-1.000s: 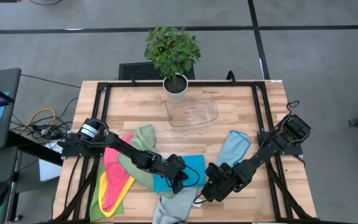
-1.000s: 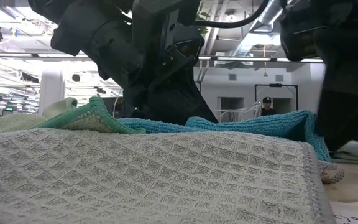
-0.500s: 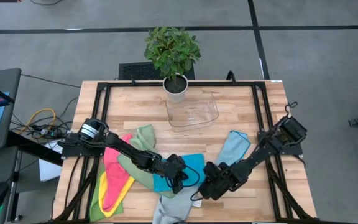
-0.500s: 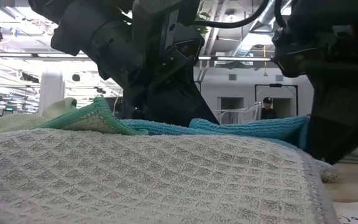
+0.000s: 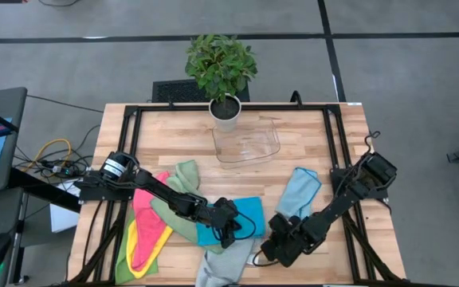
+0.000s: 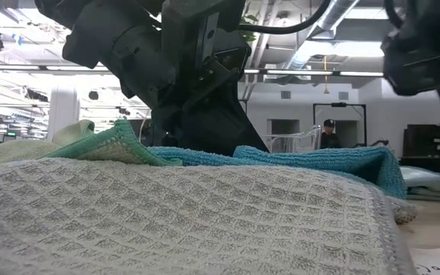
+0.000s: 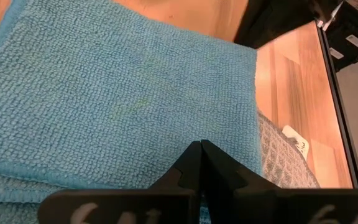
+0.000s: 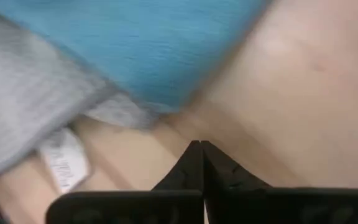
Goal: Fold microfiber towels
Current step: Fold the blue microfiber cloth
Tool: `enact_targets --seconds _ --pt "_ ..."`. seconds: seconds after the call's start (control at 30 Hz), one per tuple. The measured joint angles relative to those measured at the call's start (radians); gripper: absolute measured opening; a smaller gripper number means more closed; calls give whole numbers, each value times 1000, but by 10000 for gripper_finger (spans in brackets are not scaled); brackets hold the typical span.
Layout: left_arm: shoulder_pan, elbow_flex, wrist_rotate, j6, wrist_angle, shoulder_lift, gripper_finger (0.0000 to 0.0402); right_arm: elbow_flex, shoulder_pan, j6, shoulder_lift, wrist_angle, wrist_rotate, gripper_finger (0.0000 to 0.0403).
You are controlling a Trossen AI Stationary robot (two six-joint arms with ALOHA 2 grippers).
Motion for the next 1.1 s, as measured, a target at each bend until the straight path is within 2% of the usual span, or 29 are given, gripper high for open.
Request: enact_targets --seconds 0.2,0.4,0.53,0.77,1.1 --pt "0 0 0 0 0 0 0 9 15 -25 -1 25 13 102" --pt "0 0 -2 0 0 0 0 30 -54 -112 -1 -6 -19 201" --pt "0 0 -3 0 0 0 0 39 -106 -189 -1 -23 -55 233" --pt "0 0 -4 -6 0 0 0 39 -128 -200 -1 -21 -50 218" --pt "0 0 -4 -7 0 0 0 39 -81 -51 -1 -119 -26 126"
